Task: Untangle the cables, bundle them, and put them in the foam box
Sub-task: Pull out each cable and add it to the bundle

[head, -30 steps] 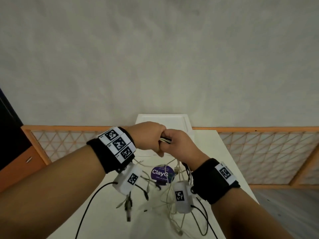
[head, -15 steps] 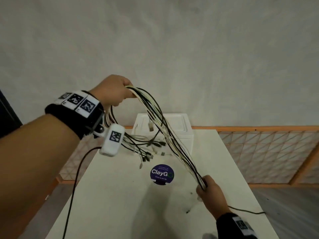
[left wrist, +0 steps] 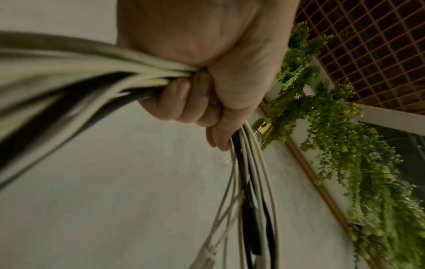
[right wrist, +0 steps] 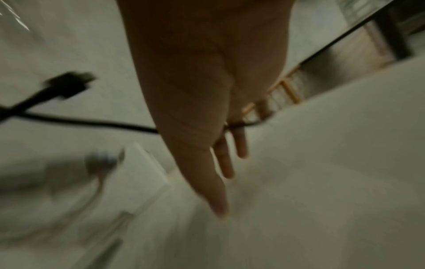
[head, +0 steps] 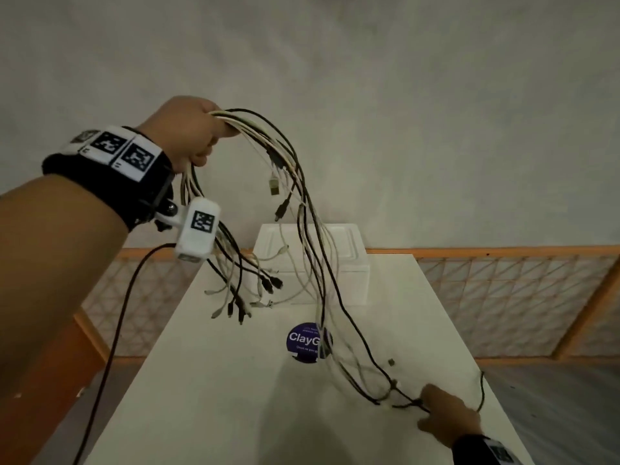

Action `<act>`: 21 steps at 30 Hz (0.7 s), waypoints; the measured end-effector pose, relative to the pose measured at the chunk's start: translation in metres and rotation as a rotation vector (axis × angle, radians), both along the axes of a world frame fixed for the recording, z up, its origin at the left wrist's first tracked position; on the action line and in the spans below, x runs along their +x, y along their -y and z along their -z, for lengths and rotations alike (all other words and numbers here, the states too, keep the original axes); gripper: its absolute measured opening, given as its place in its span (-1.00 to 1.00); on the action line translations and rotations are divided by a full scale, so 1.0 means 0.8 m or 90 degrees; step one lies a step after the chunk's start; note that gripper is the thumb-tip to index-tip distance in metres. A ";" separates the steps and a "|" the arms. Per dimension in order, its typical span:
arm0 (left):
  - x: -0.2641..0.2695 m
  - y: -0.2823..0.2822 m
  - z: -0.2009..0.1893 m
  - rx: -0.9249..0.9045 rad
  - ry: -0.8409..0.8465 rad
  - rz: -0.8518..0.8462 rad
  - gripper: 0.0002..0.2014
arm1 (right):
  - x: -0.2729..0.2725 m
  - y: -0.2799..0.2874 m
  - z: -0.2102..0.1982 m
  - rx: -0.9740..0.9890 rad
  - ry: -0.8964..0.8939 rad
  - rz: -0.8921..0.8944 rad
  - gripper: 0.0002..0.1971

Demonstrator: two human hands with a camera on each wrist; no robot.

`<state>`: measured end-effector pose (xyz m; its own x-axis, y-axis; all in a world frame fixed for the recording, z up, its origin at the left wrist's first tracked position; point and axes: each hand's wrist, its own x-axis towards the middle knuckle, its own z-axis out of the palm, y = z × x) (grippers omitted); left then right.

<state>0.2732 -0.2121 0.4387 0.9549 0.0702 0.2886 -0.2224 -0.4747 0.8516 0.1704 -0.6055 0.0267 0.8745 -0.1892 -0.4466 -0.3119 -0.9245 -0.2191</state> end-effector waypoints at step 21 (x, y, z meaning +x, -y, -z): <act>-0.020 -0.007 0.011 -0.082 0.002 -0.024 -0.70 | 0.046 -0.172 -0.074 0.319 0.256 -0.177 -0.89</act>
<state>0.2576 -0.2065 0.4300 0.9500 0.1435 0.2773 -0.2086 -0.3691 0.9057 0.2075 -0.4679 0.0862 0.9762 0.2102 -0.0532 0.1166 -0.7159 -0.6884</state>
